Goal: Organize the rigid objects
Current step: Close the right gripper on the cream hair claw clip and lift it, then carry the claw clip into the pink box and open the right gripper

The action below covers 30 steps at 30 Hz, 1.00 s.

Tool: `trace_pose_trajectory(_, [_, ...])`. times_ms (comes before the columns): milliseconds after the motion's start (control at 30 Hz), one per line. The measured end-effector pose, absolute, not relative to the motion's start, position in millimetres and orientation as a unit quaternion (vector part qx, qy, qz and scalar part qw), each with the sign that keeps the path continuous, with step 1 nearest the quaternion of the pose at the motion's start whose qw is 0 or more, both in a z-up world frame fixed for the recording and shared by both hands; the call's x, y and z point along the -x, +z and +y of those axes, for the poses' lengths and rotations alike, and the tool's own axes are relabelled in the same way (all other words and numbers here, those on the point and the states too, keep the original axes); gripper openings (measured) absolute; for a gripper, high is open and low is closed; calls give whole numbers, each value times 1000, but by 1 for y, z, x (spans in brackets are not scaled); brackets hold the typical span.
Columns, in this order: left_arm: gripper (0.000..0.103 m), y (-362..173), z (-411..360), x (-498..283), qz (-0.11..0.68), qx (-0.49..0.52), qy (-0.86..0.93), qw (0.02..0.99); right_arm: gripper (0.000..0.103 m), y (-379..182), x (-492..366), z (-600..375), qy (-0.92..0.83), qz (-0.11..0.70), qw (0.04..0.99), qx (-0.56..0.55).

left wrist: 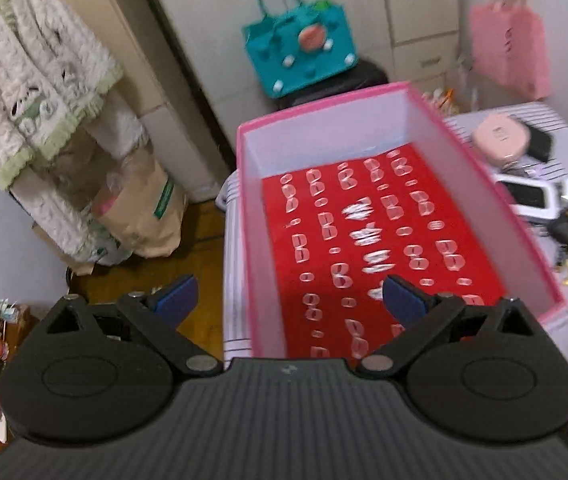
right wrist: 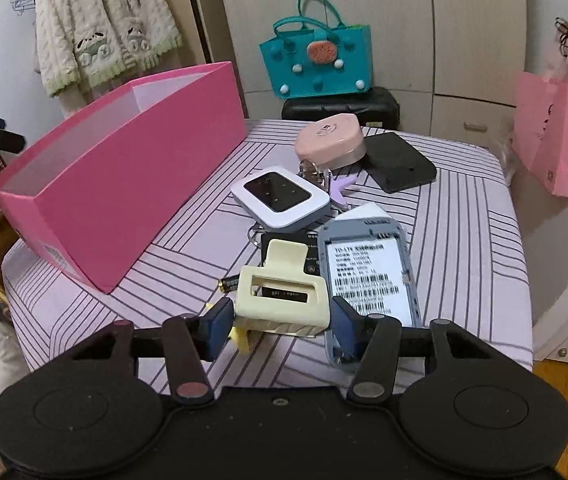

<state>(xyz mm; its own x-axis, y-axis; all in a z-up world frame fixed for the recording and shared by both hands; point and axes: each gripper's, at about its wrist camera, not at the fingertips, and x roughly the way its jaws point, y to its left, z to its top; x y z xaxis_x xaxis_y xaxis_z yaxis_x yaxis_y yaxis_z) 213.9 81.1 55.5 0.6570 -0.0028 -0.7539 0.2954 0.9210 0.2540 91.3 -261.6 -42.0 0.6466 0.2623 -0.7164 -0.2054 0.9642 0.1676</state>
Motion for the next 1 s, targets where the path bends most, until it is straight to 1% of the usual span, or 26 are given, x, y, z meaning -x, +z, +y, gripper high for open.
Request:
trace_pose_trajectory(33, [100, 52, 83, -222, 413, -183, -80, 889, 63, -43, -95, -261, 131, 406, 904, -28])
trace_pose_trajectory(67, [98, 47, 86, -232, 422, -184, -78, 884, 63, -43, -97, -259, 131, 405, 905, -22])
trace_pose_trajectory(100, [95, 44, 88, -239, 428, -185, -78, 881, 60, -43, -99, -257, 133, 404, 905, -14])
trace_pose_trajectory(167, [74, 36, 91, -253, 443, -184, -75, 874, 58, -40, -104, -258, 135, 408, 903, -12])
trace_pose_trajectory(233, [59, 31, 96, -265, 463, -174, -82, 865, 57, -34, -110, -262, 138, 414, 899, -28])
trace_pose_trajectory(267, [53, 30, 96, -269, 470, -170, -86, 862, 56, -31, -113, -264, 140, 415, 898, -33])
trace_pose_trajectory(300, [50, 29, 98, -273, 475, -167, -89, 860, 56, -26, -115, -265, 141, 417, 897, -37])
trace_pose_trajectory(333, [44, 29, 99, -277, 480, -166, -93, 856, 56, -21, -117, -265, 145, 416, 897, -41])
trace_pose_trajectory(367, [31, 28, 98, -280, 484, -164, -94, 854, 56, -16, -119, -265, 149, 415, 897, -45])
trace_pose_trajectory(433, [20, 27, 101, -288, 496, -154, -94, 850, 56, -3, -123, -262, 156, 410, 898, -45])
trace_pose_trajectory(533, [8, 29, 106, -297, 497, -144, -90, 851, 56, 16, -133, -254, 168, 401, 900, -26])
trace_pose_trajectory(567, [5, 30, 108, -299, 499, -138, -94, 850, 56, 22, -137, -251, 174, 398, 900, -21])
trace_pose_trajectory(733, [3, 28, 118, -305, 494, -99, -84, 860, 56, 59, -164, -226, 228, 369, 901, 7])
trace_pose_trajectory(833, [2, 23, 121, -307, 511, -76, -80, 852, 56, 80, -181, -204, 281, 343, 896, 8])
trace_pose_trajectory(900, [2, 21, 118, -306, 513, -78, -73, 851, 56, 88, -200, -186, 318, 341, 885, 5])
trace_pose_trajectory(1000, [2, 21, 118, -305, 520, -71, -75, 848, 56, 90, -234, -148, 362, 360, 859, 16])
